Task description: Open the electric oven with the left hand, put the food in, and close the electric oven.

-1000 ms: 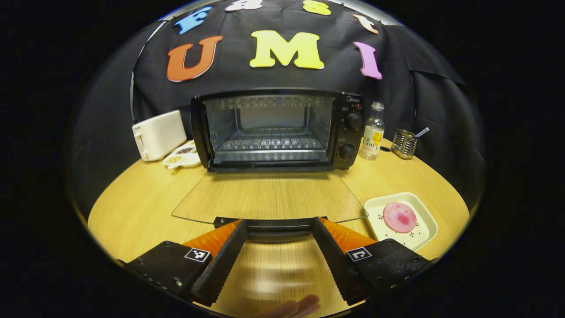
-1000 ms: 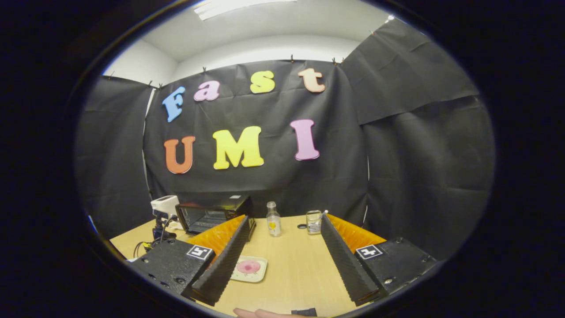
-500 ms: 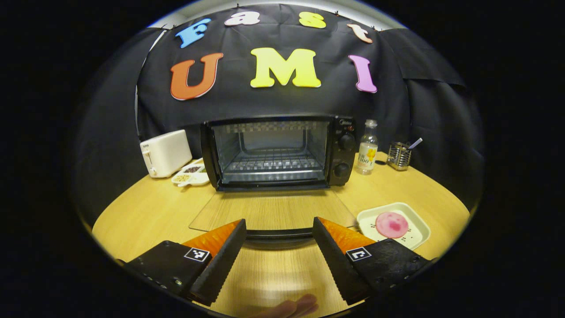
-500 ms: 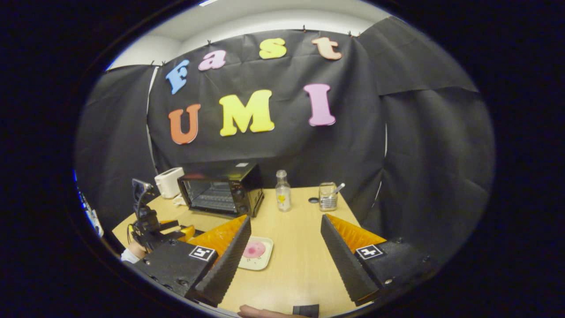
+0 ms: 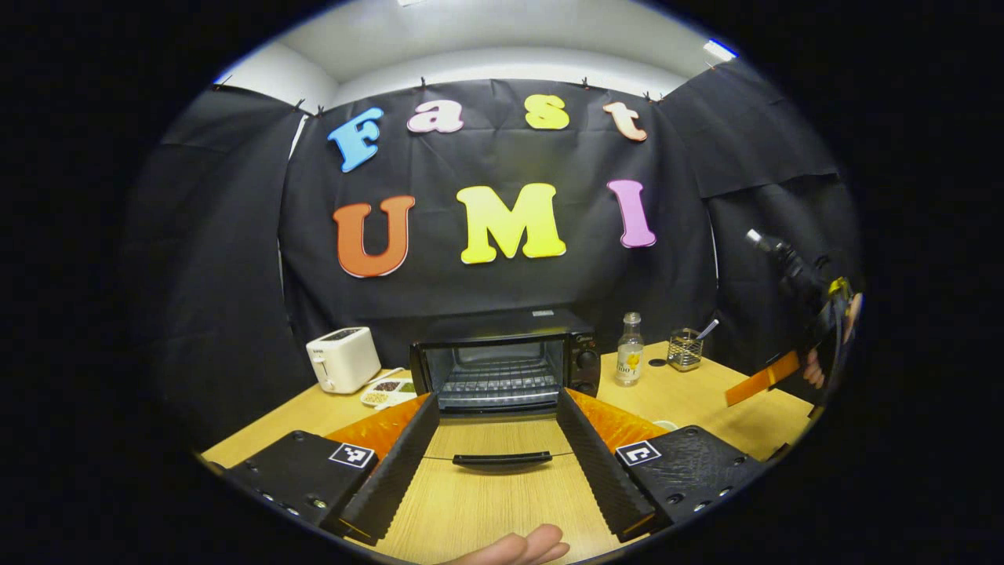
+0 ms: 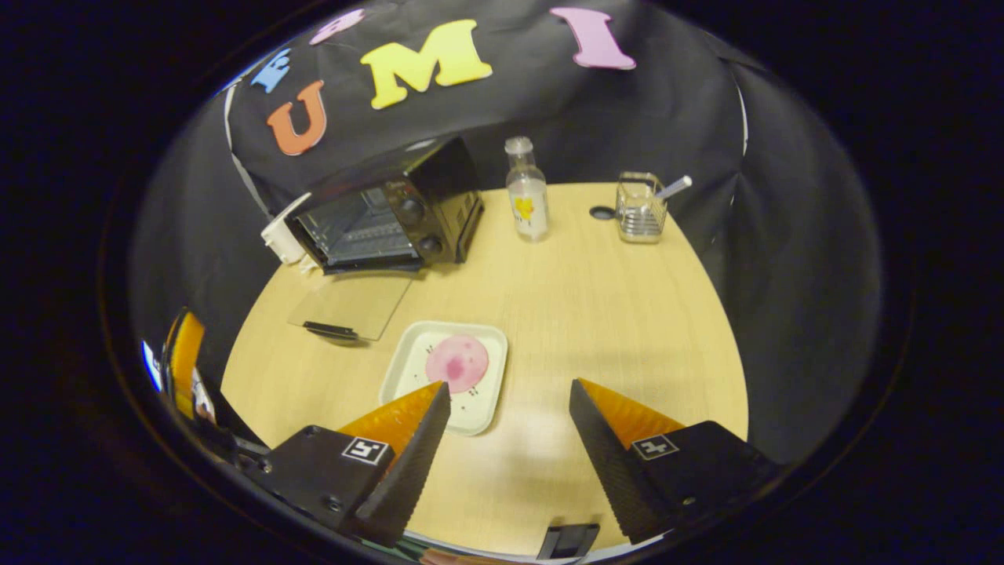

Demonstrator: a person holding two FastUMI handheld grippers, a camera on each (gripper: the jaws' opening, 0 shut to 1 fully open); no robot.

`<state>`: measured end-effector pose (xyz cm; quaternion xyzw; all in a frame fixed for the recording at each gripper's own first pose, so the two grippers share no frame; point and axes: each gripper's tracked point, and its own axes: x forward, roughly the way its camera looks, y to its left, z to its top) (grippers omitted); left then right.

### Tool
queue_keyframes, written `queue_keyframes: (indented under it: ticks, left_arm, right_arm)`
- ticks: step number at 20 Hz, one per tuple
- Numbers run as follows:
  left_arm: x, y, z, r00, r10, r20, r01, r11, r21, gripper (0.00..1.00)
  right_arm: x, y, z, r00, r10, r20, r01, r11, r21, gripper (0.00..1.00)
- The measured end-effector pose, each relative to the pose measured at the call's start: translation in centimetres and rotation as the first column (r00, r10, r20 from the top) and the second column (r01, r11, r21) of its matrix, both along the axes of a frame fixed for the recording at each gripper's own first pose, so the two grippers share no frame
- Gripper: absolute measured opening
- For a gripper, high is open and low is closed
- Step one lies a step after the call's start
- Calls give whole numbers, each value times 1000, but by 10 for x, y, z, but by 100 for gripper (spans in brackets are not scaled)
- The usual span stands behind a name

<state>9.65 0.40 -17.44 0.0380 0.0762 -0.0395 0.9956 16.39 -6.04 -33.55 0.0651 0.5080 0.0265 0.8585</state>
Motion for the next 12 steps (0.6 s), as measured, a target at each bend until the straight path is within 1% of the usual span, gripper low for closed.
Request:
queue_keyframes:
  ticks: [2, 4, 5, 7, 10, 12]
  left_arm:
    - [-15, 4, 10, 1000, 15, 7, -15, 1000, 1, 96]
    - [-26, 11, 14, 998, 55, 6, -55, 998, -15, 96]
    - [-31, 12, 16, 998, 66, 8, -66, 998, -20, 96]
    - [-38, 11, 20, 998, 63, 10, -62, 998, -17, 96]
    - [-45, 12, 31, 997, 67, 34, -66, 998, -5, 96]
    - [-47, 8, 36, 997, 63, 41, -63, 998, 2, 96]
  right_arm:
    - [9, -3, -19, 998, -19, -64, 19, 1000, 12, 89]
    - [14, 1, -33, 993, -11, -118, 15, 999, 36, 86]
    - [17, 6, -43, 988, -9, -152, 16, 999, 46, 82]
    - [18, 15, -57, 977, -1, -212, 19, 996, 85, 78]
    - [27, 20, -79, 958, 1, -286, 31, 994, 107, 73]
    - [26, 18, -92, 940, 33, -339, 1, 995, 99, 65]
